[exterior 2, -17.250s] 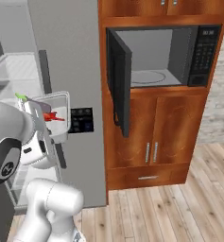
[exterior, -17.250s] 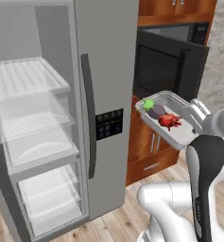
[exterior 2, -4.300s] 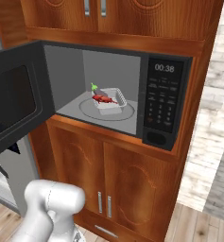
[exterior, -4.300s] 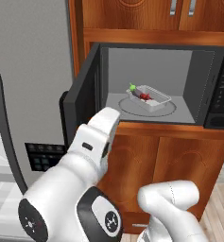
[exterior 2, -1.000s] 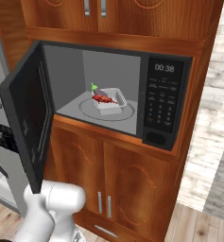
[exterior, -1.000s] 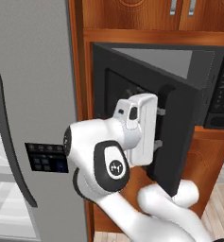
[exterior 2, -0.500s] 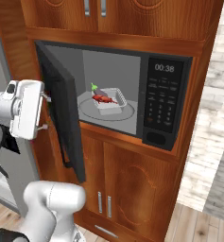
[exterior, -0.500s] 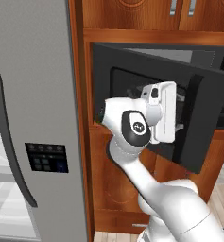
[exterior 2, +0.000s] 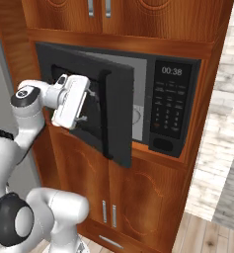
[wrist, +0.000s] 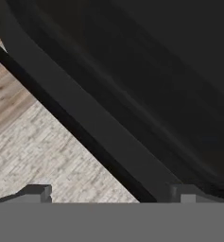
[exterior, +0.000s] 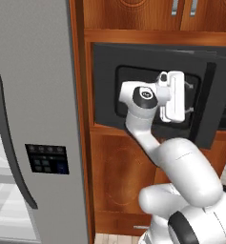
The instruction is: Place the tupperware containing the fish and eggplant meal in the microwave. Close the microwave door and press the start button to reheat the meal.
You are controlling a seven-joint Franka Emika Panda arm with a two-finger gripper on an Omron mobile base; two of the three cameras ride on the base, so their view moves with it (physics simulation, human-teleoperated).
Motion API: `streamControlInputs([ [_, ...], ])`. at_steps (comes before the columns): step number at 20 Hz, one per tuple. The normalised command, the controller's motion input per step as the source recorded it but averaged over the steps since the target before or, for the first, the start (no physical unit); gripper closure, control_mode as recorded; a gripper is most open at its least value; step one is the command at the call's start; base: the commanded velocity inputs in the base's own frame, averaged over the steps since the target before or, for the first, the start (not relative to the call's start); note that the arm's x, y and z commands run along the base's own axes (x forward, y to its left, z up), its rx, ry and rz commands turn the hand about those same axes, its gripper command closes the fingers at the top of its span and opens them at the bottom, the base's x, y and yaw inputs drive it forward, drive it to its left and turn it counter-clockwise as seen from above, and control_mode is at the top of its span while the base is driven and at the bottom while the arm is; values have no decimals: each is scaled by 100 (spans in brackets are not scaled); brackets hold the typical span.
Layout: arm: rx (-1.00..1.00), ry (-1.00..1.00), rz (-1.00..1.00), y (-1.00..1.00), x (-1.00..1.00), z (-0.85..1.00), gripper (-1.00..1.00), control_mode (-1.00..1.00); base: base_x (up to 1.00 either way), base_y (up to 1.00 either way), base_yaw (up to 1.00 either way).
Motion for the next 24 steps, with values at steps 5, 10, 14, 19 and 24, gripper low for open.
streamControlInputs([
  [5, 2, 10, -5, -88, 91, 0, -100, -100, 0, 0, 0],
  [10, 13, 0, 10, -100, 74, 0, -100, -100, 0, 0, 0],
  [14, 14, 0, 22, -93, 84, 0, -100, -100, 0, 0, 0],
  [19, 3, -16, 29, -27, 16, 0, -100, -100, 0, 0, 0],
  [24, 0, -39, 20, 25, -76, 1, -100, -100, 0, 0, 0],
])
